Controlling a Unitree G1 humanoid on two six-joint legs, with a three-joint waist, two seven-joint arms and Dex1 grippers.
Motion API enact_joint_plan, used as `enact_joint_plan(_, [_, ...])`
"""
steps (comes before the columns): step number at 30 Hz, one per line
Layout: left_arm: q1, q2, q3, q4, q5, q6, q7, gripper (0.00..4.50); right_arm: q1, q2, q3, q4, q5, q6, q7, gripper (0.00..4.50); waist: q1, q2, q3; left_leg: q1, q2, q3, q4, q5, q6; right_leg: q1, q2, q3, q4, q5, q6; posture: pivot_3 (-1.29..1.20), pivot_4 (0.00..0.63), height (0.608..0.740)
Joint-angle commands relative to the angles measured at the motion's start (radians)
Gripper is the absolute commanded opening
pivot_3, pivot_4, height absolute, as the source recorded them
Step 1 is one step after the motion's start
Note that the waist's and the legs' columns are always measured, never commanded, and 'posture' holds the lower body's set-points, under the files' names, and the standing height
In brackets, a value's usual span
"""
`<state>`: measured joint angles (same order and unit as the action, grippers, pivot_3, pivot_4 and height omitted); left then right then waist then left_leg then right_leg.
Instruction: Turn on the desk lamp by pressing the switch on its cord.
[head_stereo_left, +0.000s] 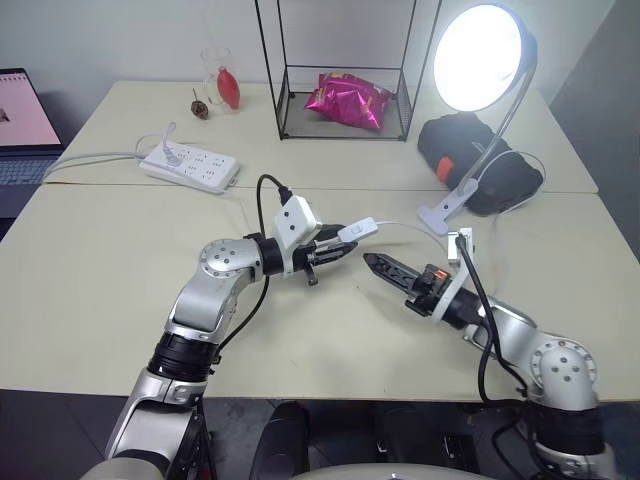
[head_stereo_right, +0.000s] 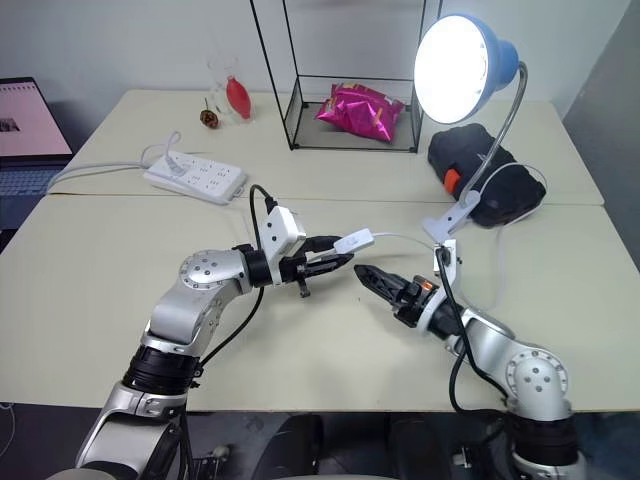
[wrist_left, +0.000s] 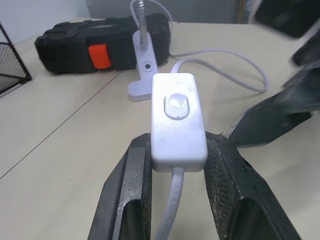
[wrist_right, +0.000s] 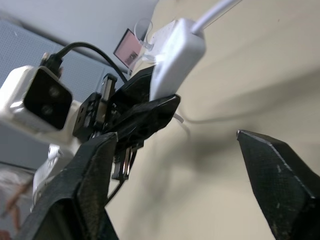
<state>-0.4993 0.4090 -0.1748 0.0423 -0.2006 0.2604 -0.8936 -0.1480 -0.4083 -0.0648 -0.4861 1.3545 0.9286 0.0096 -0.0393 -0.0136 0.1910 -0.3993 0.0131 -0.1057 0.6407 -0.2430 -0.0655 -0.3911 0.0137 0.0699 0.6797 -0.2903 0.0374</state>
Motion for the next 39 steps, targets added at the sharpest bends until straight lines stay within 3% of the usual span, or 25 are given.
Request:
enact_joint_plan(1, [-0.029,-0.034,-0.029,0.088,0.047,-0.068,0.028,1.09,-0.053,-0.143,0.089,-0.158,-0.240,-0.056,0.179,4.50,0.000,0.000,0.000,0.000,0.000,0.000,0.000,0.000,0.000,0.000,0.000,0.000,0.000,0.000,0.000,0.00,0.150,0.740])
enact_joint_plan(7, [-0.078,-0.092,-0.065,0.281,0.112,-0.173,0.039,1.09,-0.095,-0.319,0.252,-0.173,-0.650,-0.218,0.331,4.50,0.001,-0.001,0.000,0.000,0.000,0.000,0.000,0.000,0.000,0.000,0.000,-0.001,-0.001,0.000,0.000,0.00,0.150,0.740])
enact_joint_plan(14, [-0.121,-0.123,-0.073,0.425,0.148,-0.247,0.032,1.09,-0.088,-0.329,0.277,-0.142,-0.798,-0.276,0.411,4.50,0.006,-0.001,0.000,-0.001,-0.001,0.000,0.000,0.000,0.000,0.000,-0.001,-0.001,-0.001,-0.001,0.001,0.00,0.150,0.740])
enact_joint_plan(16, [-0.125,-0.124,-0.073,0.444,0.153,-0.252,0.028,1.80,-0.085,-0.324,0.275,-0.139,-0.820,-0.272,0.423,4.50,0.006,-0.001,0.000,-0.001,-0.001,0.000,0.000,0.000,0.000,0.000,-0.001,0.000,-0.001,-0.001,0.001,0.00,0.150,0.740])
enact_joint_plan(23, [-0.122,-0.119,-0.066,0.455,0.149,-0.245,0.012,3.17,-0.096,-0.310,0.263,-0.116,-0.873,-0.253,0.460,4.50,0.007,-0.002,0.000,0.000,-0.001,-0.001,0.001,0.000,0.000,0.001,-0.001,-0.001,-0.001,-0.001,0.001,0.00,0.150,0.740])
enact_joint_plan(29, [-0.073,-0.076,-0.026,0.310,0.109,-0.182,0.000,4.41,-0.115,-0.312,0.251,-0.087,-0.898,-0.253,0.506,4.50,0.004,-0.001,0.000,0.000,-0.001,0.000,0.001,0.000,0.000,0.001,-0.001,-0.001,0.000,-0.001,0.001,0.00,0.150,0.740])
enact_joint_plan(34, [-0.004,0.010,0.050,0.028,0.031,-0.012,0.001,4.41,-0.145,-0.332,0.216,-0.031,-0.918,-0.278,0.568,4.50,0.006,-0.002,0.000,0.000,-0.001,-0.001,0.001,0.000,0.000,0.001,-0.001,-0.001,0.000,0.000,0.001,0.00,0.150,0.740])
enact_joint_plan(39, [0.100,0.189,0.172,-0.238,-0.012,0.154,0.008,4.41,-0.146,-0.390,0.170,0.036,-0.939,-0.396,0.699,4.50,0.003,-0.002,0.001,0.001,0.000,-0.001,0.001,0.000,0.000,0.001,-0.001,-0.001,0.000,-0.001,0.001,0.00,0.150,0.740])
